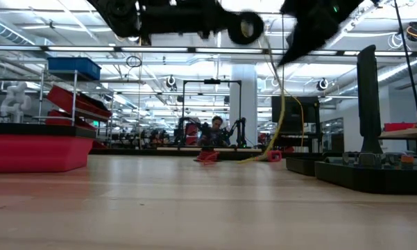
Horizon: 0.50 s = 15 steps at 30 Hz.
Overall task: Coil cords
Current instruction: Coil the yellow wire onto the spool
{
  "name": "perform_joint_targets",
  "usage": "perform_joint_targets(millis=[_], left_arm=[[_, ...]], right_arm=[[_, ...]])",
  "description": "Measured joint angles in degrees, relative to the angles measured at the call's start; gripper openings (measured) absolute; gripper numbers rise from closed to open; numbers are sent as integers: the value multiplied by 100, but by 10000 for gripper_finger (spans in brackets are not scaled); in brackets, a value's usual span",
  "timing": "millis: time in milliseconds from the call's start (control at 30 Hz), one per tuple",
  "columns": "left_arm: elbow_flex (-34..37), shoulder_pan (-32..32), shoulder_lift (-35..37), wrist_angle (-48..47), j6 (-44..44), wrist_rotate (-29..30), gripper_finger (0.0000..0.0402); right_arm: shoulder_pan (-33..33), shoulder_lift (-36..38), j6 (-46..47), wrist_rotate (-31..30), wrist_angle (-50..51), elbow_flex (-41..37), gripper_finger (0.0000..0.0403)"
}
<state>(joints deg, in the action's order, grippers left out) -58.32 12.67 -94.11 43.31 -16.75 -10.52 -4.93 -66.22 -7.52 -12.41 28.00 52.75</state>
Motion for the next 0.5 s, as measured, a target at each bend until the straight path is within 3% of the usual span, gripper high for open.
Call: perform_joint_targets(millis=[167,500], left_arm=[[-42,96,268,89,66,-151,0],[-11,92,409,-284,15,-190,0]], right_arm=[[3,10,214,31,208,4,37],[27,-9,191,15,-95,-33,32]])
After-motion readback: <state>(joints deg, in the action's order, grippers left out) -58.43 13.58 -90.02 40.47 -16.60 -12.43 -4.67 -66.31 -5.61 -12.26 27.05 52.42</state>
